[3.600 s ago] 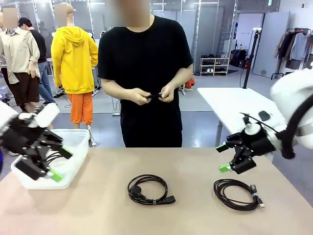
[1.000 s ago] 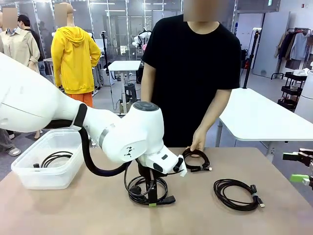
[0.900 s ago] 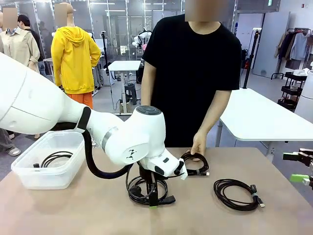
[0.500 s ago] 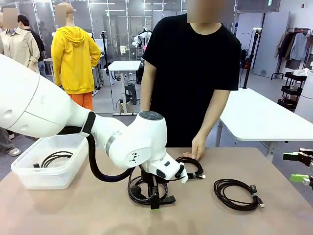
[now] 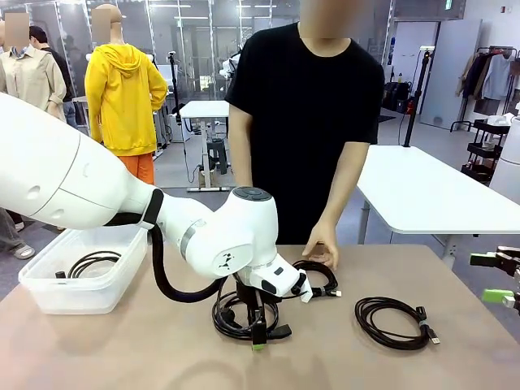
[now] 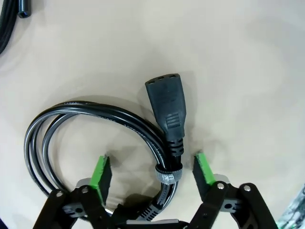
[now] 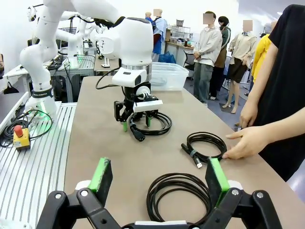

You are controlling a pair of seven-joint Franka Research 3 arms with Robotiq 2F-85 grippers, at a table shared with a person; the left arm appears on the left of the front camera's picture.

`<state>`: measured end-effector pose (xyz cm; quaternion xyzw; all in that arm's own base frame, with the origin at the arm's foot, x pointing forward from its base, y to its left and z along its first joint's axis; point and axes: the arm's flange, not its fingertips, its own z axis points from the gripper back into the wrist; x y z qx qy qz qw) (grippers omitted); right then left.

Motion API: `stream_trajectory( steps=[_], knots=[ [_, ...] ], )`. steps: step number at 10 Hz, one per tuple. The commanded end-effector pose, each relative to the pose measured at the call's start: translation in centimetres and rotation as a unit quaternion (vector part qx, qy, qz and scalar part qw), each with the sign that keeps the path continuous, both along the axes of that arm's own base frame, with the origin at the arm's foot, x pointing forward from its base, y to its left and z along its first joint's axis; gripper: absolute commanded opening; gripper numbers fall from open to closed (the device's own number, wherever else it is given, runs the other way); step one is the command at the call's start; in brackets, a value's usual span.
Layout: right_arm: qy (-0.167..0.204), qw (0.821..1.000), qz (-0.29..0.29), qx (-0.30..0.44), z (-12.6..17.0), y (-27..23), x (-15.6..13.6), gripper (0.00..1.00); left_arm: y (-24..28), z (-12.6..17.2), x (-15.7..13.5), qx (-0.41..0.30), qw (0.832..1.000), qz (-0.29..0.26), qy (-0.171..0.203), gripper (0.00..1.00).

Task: Organize and store the cables.
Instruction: Place the Power Cable into the Organizing box.

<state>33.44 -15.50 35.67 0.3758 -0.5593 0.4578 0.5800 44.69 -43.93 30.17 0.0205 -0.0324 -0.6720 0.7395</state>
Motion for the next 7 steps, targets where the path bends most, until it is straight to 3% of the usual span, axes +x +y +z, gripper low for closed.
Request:
stream_trajectory(
  steps=[1, 3, 4, 5, 7],
  knots=[
    [0.003, 1.0, -0.004, -0.005, 0.1, 0.2, -0.2, 1.0, 0.0, 0.3, 0.1, 0.004, 1.0, -0.013, 0.016, 0.0],
    [0.003, 1.0, -0.004, -0.005, 0.1, 0.2, -0.2, 1.0, -0.1, 0.5, 0.1, 0.002, 1.0, -0.015, 0.018, 0.0],
    [0.003, 1.0, -0.004, -0.005, 0.1, 0.2, -0.2, 1.0, 0.0, 0.5, 0.0, 0.002, 1.0, -0.015, 0.02, 0.13],
    [0.003, 1.0, -0.004, -0.005, 0.1, 0.2, -0.2, 1.0, 0.0, 0.5, -0.1, 0.002, 1.0, -0.016, 0.023, 0.03],
    [0.003, 1.0, -0.004, -0.005, 0.1, 0.2, -0.2, 1.0, 0.4, 2.1, -0.5, 0.0, 0.999, -0.027, 0.019, 0.0]
  ],
)
